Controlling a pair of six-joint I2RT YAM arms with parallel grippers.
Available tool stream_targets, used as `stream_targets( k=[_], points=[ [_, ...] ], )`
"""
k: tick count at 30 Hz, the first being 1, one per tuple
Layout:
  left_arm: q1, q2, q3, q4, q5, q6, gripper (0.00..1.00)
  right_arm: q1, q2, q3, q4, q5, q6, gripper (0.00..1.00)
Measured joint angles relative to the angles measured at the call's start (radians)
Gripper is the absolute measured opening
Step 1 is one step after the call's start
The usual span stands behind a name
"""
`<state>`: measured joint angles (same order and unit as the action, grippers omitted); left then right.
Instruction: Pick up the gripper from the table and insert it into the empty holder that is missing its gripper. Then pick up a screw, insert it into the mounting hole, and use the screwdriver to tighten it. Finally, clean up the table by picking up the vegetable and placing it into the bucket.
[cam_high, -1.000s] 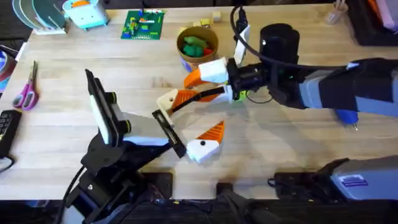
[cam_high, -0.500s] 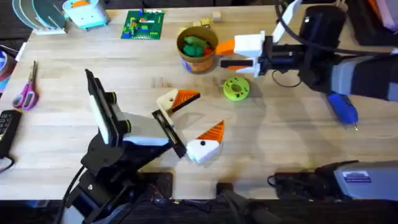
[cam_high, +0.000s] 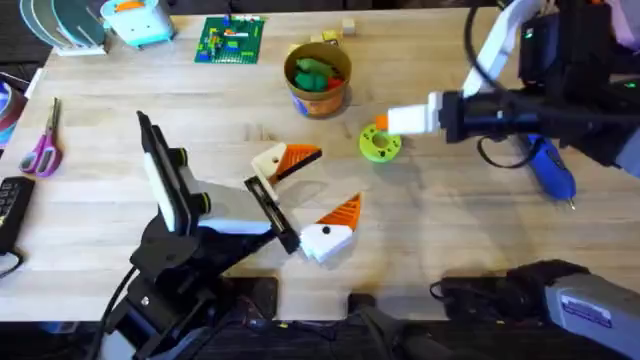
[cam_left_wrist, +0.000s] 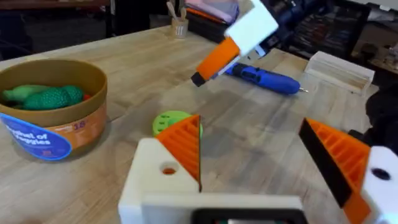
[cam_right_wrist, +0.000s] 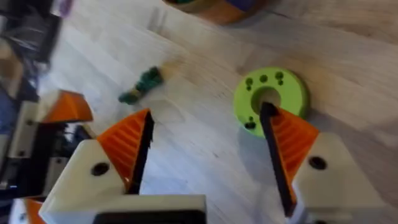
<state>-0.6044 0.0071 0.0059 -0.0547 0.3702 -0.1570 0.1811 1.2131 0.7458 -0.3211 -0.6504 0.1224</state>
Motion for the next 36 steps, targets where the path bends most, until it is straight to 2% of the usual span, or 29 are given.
stream_targets(
  k=[4, 7, 12, 21, 24, 26, 31, 36],
  points=[
    [0.0, 0.0, 0.0, 0.0, 0.0, 0.0, 0.993, 0.122, -0.033, 0.006, -0.113, 0.23, -0.14, 0.988],
    [0.0, 0.0, 0.0, 0.0, 0.0, 0.0, 0.993, 0.219, -0.015, 0.006, -0.124, 0.376, -0.199, 0.959],
    [0.0, 0.0, 0.0, 0.0, 0.0, 0.0, 0.993, 0.301, 0.049, 0.006, -0.122, 0.529, -0.242, 0.888],
    [0.0, 0.0, 0.0, 0.0, 0.0, 0.0, 0.993, 0.314, 0.153, 0.006, -0.056, 0.605, -0.259, 0.701],
    [0.0, 0.0, 0.0, 0.0, 0.0, 0.0, 0.993, 0.324, 0.155, 0.006, -0.04, 0.609, -0.258, 0.538],
    [0.0, 0.0, 0.0, 0.0, 0.0, 0.0, 0.993, 0.334, 0.155, 0.006, -0.032, 0.609, -0.258, 0.465],
    [0.0, 0.0, 0.0, 0.0, 0.0, 0.0, 0.992, 0.355, 0.188, 0.006, -0.026, 0.609, -0.258, 0.417],
    [0.0, 0.0, 0.0, 0.0, 0.0, 0.0, 0.993, 0.357, 0.209, 0.007, -0.009, 0.614, -0.261, 0.261]
  ],
)
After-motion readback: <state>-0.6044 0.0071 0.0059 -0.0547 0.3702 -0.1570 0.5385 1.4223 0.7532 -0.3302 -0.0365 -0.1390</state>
